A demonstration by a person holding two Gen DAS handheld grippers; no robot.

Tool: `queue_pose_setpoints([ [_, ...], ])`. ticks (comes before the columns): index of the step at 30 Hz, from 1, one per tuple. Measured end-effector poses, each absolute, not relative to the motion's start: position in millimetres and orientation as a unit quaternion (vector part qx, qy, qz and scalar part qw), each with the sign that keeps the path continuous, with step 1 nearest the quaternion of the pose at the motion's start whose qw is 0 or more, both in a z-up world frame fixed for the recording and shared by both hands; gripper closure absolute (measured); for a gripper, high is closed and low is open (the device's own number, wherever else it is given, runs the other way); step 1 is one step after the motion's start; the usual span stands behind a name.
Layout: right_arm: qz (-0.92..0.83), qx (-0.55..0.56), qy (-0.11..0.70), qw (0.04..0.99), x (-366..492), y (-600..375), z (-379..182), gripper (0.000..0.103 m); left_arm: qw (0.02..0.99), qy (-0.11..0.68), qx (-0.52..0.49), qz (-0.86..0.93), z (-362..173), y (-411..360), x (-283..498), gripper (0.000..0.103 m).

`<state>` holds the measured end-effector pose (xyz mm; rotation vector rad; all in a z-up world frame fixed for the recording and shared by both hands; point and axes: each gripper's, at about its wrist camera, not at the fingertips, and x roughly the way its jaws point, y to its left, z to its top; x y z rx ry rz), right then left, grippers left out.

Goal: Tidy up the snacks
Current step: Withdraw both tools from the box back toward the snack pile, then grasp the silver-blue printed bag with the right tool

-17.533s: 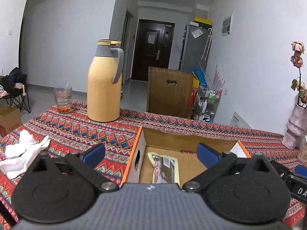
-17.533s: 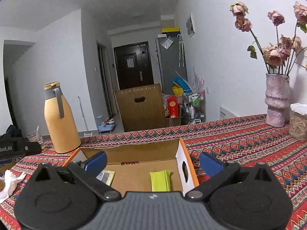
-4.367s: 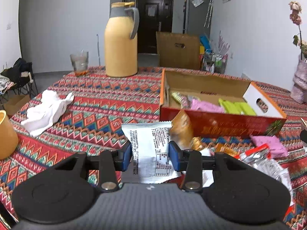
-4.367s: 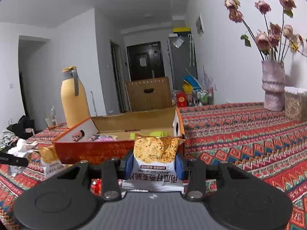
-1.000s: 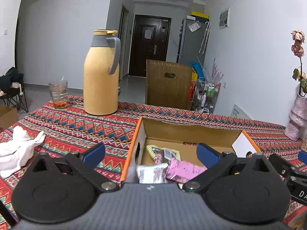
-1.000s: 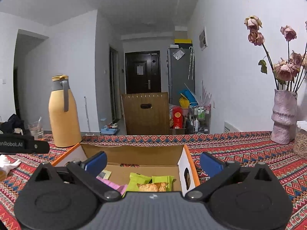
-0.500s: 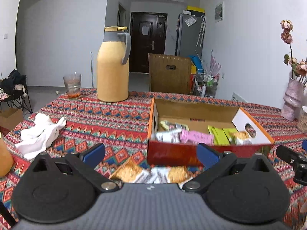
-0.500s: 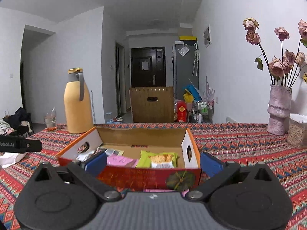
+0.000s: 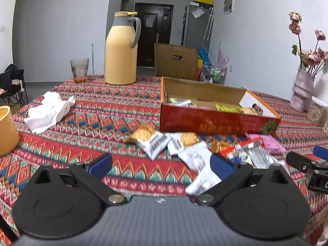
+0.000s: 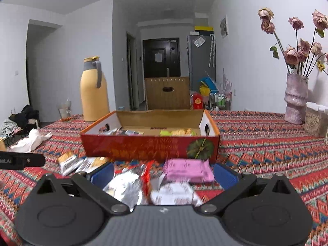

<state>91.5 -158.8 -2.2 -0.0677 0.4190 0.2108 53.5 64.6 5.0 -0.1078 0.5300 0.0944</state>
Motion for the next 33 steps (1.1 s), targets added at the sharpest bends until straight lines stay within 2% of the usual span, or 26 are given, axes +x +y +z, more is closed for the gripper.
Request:
queue_pose_setpoints([
  [17, 0.129, -0.088, 0.256, 0.954, 92.4, -115.8, -36.5, 0.0, 0.957, 0.279, -0.064, 0.041, -14.2, 76.3, 45.5, 0.0],
  [23, 0.123, -0.108, 0.27, 0.949, 104.4, -102.4, -43.6, 0.011, 0.956, 0.282, -0.066, 0.036, -17.7, 77.2, 49.4, 0.0],
  [28, 0.118, -0.132, 0.275, 0.945, 109.2, -93.2, -50.6, 0.028, 0.955, 0.288, -0.067, 0.033, -22.0, 76.8, 54.8, 0.0],
  [30, 0.116, -0.144, 0.271, 0.945, 108.4, -90.8, -52.3, 0.03, 0.954, 0.29, -0.067, 0.032, -23.2, 76.6, 56.3, 0.0],
  [33, 0.125, -0.15, 0.271, 0.943, 107.3, -89.7, -53.1, 0.039, 0.953, 0.293, -0.065, 0.031, -24.2, 74.7, 58.6, 0.0],
])
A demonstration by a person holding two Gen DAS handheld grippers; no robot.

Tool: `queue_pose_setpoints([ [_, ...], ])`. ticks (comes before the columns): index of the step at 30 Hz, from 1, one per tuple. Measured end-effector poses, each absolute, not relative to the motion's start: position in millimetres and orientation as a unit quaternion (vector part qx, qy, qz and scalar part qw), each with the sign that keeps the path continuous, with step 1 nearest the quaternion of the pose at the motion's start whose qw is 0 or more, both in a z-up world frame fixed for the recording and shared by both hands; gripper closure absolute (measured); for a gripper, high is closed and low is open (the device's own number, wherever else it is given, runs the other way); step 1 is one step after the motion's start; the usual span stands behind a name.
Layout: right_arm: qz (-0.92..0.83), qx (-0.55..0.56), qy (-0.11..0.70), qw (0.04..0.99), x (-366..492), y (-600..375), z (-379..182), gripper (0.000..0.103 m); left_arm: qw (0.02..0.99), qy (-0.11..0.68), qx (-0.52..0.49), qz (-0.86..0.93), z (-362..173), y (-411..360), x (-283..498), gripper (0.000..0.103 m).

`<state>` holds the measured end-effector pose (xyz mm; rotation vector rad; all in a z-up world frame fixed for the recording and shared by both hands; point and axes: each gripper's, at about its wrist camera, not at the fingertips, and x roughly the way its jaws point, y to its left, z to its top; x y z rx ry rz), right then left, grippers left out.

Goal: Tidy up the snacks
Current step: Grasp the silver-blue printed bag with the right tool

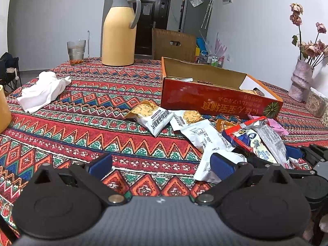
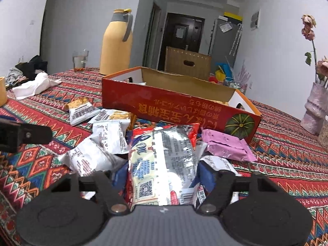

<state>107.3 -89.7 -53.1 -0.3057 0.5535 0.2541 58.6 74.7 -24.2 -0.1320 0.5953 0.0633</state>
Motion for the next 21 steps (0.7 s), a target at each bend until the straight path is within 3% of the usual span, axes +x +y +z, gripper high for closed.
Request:
queue_pose_setpoints([
  [4, 0.134, -0.144, 0.268, 0.943, 105.7, -93.5, -50.7, 0.048, 0.953, 0.296, -0.063, 0.031, -24.6, 71.5, 59.7, 0.0],
  [21, 0.105, -0.071, 0.212, 0.969, 91.8, -152.8, -22.7, 0.048, 0.951, 0.306, -0.037, -0.001, -22.7, 29.6, 76.8, 0.0],
])
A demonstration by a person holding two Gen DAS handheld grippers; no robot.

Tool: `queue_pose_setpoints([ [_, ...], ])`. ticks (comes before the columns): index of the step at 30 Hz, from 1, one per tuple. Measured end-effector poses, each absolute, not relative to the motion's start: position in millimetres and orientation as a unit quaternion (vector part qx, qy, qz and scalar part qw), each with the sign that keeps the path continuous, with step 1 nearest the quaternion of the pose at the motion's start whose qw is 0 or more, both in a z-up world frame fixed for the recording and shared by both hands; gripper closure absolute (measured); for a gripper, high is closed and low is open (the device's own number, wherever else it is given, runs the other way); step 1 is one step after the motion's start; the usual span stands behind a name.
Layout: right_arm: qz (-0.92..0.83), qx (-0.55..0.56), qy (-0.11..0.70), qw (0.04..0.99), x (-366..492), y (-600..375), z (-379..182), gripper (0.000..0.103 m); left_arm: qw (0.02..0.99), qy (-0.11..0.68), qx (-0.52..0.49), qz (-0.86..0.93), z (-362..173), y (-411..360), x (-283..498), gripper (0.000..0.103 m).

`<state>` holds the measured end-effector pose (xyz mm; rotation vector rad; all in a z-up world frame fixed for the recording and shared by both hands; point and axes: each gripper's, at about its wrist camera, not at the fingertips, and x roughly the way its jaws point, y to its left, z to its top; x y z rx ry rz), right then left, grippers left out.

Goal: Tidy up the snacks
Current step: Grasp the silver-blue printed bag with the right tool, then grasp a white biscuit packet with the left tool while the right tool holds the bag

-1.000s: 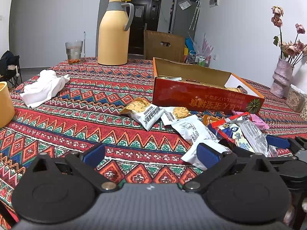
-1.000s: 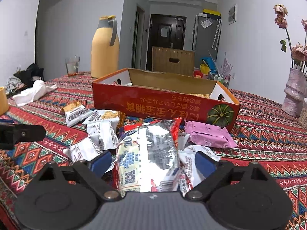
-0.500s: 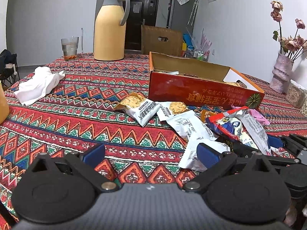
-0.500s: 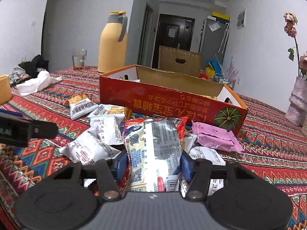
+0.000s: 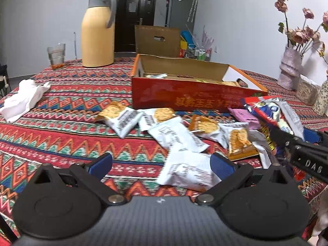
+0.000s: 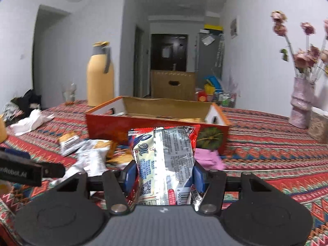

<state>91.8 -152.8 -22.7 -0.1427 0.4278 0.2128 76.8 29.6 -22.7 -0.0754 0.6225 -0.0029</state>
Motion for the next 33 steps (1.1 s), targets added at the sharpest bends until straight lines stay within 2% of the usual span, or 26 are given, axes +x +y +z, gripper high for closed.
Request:
queue_pose_setpoints([
  [13, 0.022, -0.015, 0.214, 0.977, 99.3, -232.1, -33.0, 0.048, 0.946, 0.325, -0.003, -0.016, -39.9, -4.0, 96.6, 0.0],
  [22, 0.044, -0.006, 0.217, 0.975, 101.7, -233.4, -42.0, 0.048, 0.946, 0.323, 0.007, -0.024, -42.4, -7.6, 96.4, 0.0],
  [27, 0.053, -0.004, 0.215, 0.975, 100.4, -232.8, -41.4, 0.048, 0.944, 0.33, 0.012, -0.021, -44.3, -9.1, 97.6, 0.006],
  [31, 0.055, -0.004, 0.214, 0.975, 99.8, -232.6, -41.4, 0.048, 0.937, 0.348, 0.02, -0.023, -48.3, -12.0, 101.8, 0.025],
  [33, 0.055, -0.004, 0.214, 0.975, 99.9, -232.6, -41.4, 0.048, 0.937, 0.348, 0.019, -0.024, -48.7, -11.0, 101.2, 0.028],
])
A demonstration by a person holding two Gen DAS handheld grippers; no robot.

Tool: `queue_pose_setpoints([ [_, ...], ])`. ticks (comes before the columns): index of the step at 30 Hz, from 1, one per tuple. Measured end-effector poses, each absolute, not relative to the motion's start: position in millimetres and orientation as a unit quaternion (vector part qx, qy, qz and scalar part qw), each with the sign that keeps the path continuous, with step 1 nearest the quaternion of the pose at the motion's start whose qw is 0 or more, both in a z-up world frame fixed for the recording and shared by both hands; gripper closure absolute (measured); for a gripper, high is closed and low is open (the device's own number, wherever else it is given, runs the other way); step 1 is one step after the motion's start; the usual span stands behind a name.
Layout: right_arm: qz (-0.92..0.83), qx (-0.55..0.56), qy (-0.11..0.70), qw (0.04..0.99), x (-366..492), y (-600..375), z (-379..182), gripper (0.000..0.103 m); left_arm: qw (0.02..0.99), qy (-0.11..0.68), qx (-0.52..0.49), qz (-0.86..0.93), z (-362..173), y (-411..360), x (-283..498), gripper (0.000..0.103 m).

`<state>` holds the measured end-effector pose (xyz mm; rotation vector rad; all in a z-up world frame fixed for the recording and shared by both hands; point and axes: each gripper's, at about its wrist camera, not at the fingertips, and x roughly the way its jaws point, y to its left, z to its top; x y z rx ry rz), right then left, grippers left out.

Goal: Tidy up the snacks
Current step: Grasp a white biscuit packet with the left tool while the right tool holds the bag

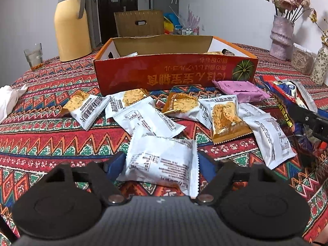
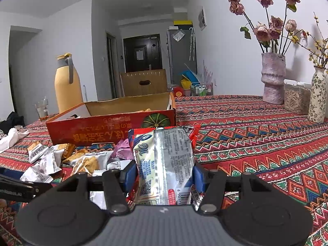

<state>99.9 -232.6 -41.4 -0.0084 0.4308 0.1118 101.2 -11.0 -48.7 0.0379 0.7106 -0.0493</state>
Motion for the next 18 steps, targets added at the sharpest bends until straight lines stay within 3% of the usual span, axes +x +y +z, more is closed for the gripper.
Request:
queue_pose_setpoints([
  [5, 0.056, -0.004, 0.213, 0.975, 100.0, -232.4, -41.3, 0.048, 0.94, 0.34, 0.014, -0.034, -48.0, -9.9, 96.6, 0.043],
  [18, 0.056, -0.006, 0.204, 0.977, 97.8, -232.0, -41.8, 0.048, 0.953, 0.303, 0.015, -0.018, -36.3, -12.2, 83.8, 0.045],
])
